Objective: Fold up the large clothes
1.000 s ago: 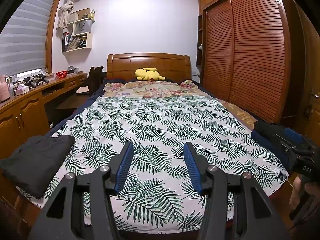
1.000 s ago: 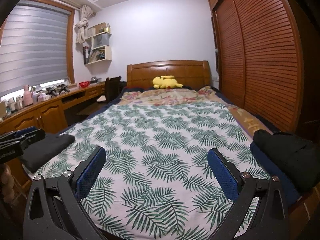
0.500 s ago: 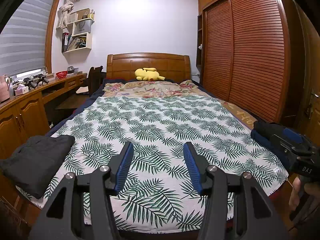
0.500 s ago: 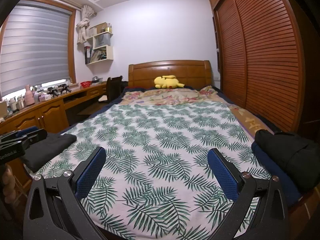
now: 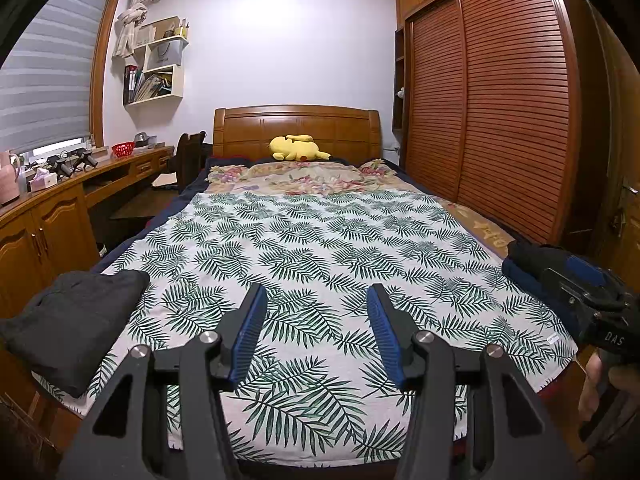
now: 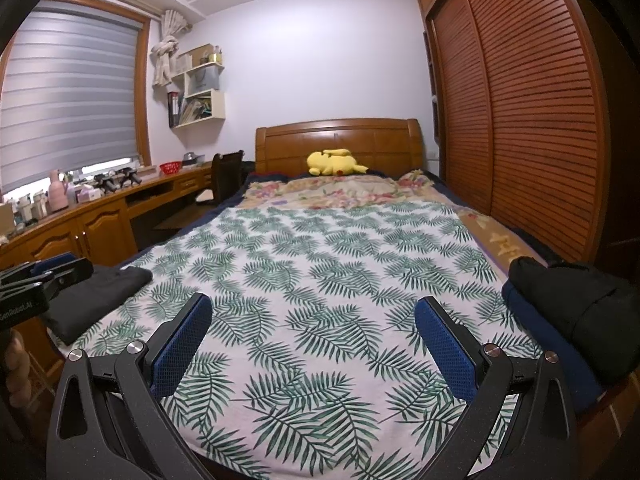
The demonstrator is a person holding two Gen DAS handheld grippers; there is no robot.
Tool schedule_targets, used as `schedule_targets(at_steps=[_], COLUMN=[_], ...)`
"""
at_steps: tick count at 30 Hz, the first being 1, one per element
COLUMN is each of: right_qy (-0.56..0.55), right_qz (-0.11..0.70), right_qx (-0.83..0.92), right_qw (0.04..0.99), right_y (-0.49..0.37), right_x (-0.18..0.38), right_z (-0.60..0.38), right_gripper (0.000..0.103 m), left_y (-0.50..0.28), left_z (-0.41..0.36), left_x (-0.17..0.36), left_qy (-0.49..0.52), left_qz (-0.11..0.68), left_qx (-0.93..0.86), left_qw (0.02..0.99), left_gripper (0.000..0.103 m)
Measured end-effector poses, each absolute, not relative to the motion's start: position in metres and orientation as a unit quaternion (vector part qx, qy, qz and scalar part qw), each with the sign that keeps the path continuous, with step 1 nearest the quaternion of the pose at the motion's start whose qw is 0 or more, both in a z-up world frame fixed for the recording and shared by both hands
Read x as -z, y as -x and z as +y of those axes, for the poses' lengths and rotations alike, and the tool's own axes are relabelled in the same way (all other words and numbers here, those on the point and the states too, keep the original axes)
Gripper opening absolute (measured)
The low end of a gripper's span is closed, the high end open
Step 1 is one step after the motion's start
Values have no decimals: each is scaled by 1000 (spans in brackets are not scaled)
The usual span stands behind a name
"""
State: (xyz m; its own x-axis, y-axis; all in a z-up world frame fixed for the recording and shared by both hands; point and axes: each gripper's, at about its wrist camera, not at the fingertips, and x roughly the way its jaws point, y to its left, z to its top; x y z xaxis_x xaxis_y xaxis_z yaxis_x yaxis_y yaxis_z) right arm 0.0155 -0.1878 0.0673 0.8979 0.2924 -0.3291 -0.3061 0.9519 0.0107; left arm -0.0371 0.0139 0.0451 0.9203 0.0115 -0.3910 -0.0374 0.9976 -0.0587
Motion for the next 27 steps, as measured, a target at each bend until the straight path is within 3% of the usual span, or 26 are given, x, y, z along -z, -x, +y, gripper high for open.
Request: schedule_targets(at_steps=[27], right_qy=[20], right_qz=[165], right_qx=[-154], right_qw=[974], right_y=[-16], right_x=[-67], right_z=[-189], right_gripper=[103], left_y=[39], left_z=[12], left_x=[-44], left_qy=[33], left_qz=[199], left_qx=[-12], left_qw=[979], left_gripper=[51])
